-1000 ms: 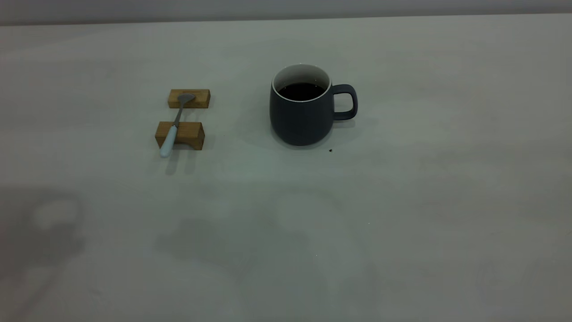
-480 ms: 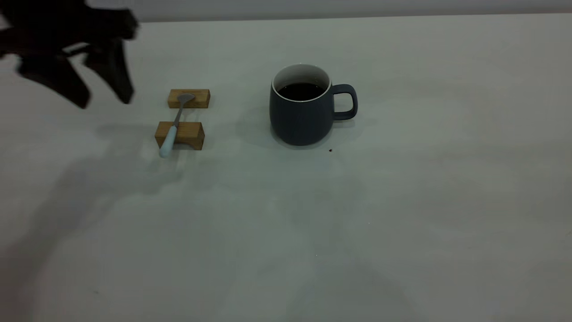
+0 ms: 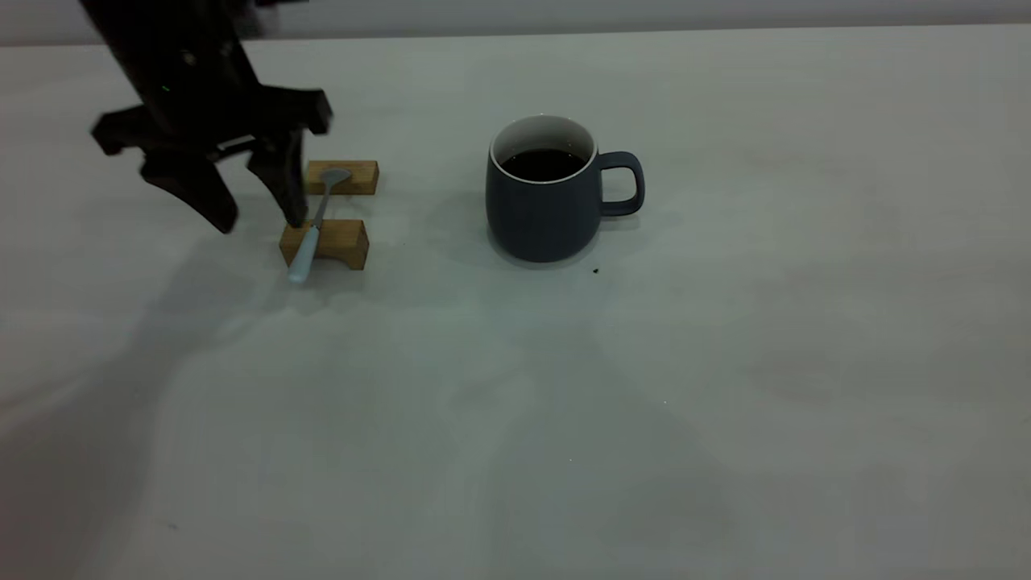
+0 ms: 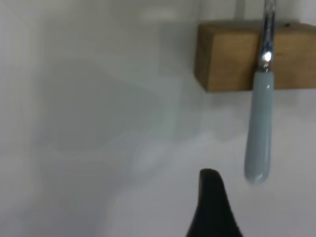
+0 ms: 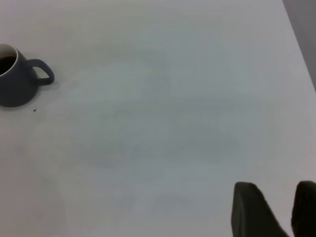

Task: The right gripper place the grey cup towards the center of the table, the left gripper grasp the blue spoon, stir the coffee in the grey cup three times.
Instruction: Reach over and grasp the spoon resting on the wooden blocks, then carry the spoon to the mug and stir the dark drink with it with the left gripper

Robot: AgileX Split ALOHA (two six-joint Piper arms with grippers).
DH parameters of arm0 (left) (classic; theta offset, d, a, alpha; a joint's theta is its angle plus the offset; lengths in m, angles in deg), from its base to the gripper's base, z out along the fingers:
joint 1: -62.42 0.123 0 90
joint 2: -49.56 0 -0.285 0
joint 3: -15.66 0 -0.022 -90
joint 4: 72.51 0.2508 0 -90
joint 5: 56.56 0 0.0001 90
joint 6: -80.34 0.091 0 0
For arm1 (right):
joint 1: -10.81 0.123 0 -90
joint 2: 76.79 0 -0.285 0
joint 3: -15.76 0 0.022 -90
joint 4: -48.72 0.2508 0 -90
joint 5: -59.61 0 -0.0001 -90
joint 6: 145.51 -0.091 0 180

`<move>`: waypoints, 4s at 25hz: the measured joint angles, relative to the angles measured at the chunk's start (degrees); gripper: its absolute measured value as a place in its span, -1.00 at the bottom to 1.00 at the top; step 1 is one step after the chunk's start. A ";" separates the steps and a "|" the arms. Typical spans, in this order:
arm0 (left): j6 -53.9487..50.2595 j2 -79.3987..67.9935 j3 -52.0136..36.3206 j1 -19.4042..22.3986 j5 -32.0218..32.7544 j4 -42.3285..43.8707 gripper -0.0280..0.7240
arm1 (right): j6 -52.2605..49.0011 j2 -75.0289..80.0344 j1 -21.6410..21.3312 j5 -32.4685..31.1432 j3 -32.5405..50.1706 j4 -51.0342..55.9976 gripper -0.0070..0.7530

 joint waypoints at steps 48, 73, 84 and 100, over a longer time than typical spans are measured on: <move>-1.72 -9.51 2.21 -3.39 -6.95 -0.01 0.20 | 0.00 0.00 0.00 0.00 0.00 0.03 -0.35; -7.78 -6.02 2.21 -3.51 -4.23 7.01 -0.55 | 0.00 0.00 0.00 0.00 0.00 0.03 -0.35; -4.21 11.77 2.21 -3.96 11.77 -4.66 -0.55 | 0.00 0.00 0.00 0.00 0.00 0.03 -0.35; -0.30 13.60 2.15 -3.91 18.42 -66.90 -0.55 | 0.00 0.00 0.00 0.00 0.00 0.03 -0.35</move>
